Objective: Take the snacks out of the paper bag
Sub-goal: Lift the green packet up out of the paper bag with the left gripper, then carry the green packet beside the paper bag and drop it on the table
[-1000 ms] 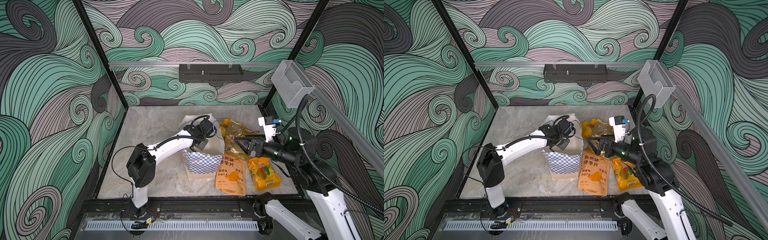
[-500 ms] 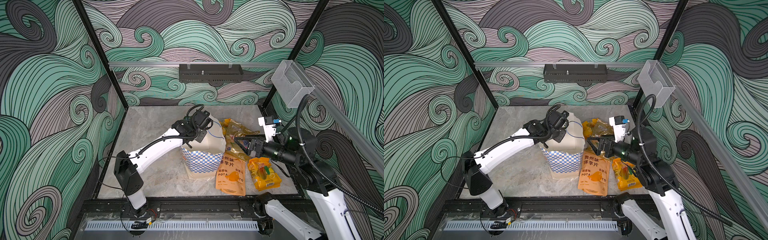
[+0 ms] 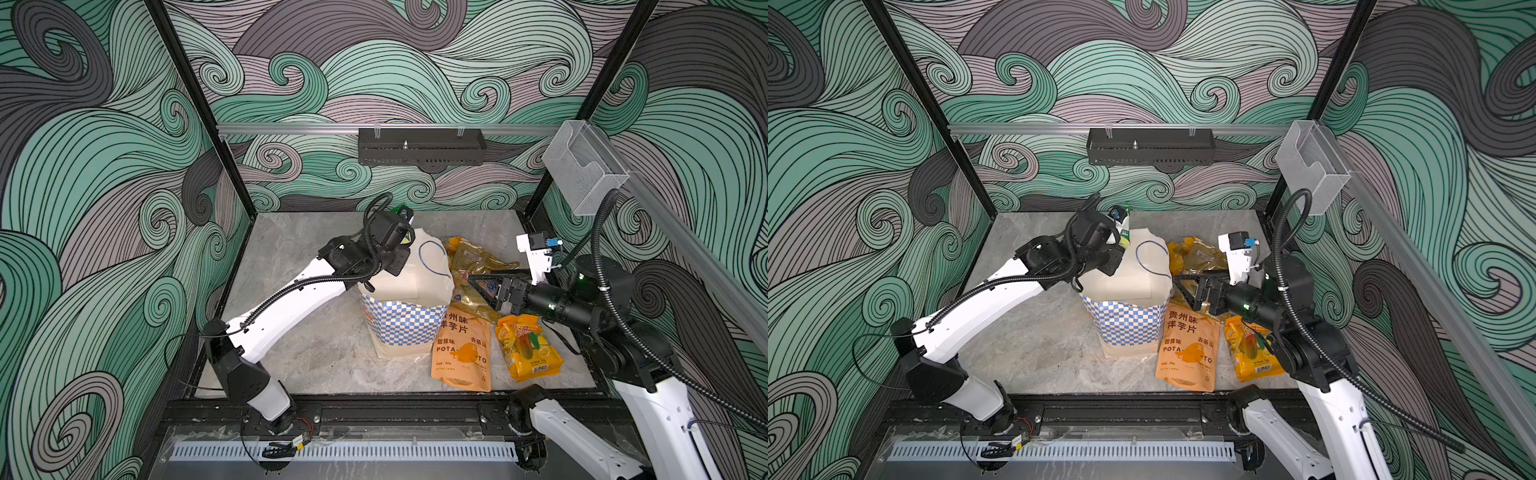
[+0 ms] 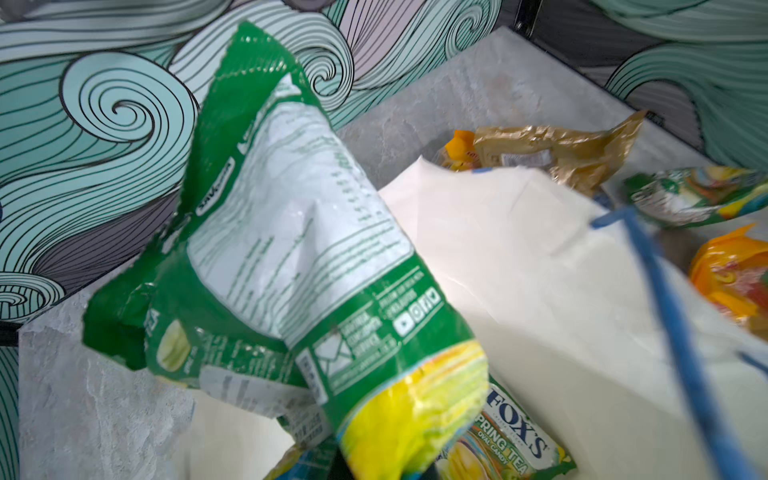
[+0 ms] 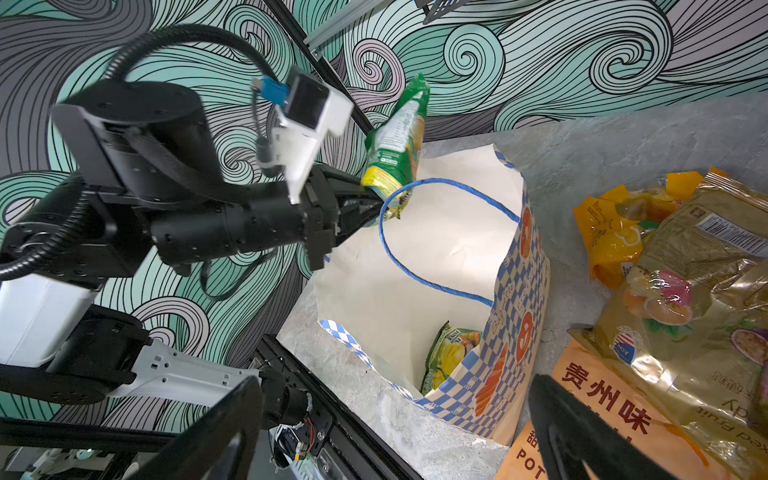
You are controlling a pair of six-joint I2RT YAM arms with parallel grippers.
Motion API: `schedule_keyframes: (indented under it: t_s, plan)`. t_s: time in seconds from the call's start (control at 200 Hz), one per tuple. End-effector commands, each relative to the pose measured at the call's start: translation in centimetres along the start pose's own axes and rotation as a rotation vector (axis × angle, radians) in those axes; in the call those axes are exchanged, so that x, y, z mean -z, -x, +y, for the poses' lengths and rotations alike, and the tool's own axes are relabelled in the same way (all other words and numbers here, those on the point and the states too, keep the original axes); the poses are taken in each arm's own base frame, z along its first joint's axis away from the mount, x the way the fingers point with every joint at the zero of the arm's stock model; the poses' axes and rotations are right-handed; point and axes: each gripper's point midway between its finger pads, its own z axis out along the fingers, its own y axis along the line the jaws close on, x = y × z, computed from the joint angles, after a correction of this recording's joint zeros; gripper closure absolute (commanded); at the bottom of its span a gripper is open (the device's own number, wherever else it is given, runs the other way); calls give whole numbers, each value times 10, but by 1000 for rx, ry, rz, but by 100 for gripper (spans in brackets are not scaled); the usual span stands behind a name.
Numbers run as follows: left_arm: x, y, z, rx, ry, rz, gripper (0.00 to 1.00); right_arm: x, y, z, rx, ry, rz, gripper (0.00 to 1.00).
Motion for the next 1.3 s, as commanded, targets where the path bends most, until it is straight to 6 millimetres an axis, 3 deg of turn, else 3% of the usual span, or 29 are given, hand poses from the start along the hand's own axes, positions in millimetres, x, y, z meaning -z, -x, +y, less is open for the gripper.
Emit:
schedule_keyframes:
  t_s: [0.0,0.15,0.175,0.305,0.445,0.565,0.74,0.896,1.121,1.296]
  plan:
    - [58,61,10,82,-53,-232,100,0,0,3,-7,13,4,0]
    - [84,82,11,122,-100,-329,100,0,0,3,-10,13,2,0]
    - [103,89,16,138,-109,-374,100,-1,-1,2,-13,12,5,0]
    - [128,106,26,196,-148,-449,100,0,0,3,-15,15,1,0]
    - [146,114,60,269,-123,-497,100,2,-1,4,-15,15,1,0]
    - [146,102,103,326,-28,-484,100,3,0,5,-13,18,-3,1]
    - [127,58,161,421,108,-399,100,4,0,5,-17,20,-6,0]
    - [87,0,195,532,158,-270,100,2,-2,5,-36,26,1,1]
    - [5,-103,195,666,117,-14,100,-1,-11,3,-68,34,30,0]
    - [-40,-158,190,719,118,99,100,-4,-15,1,-76,36,48,0]
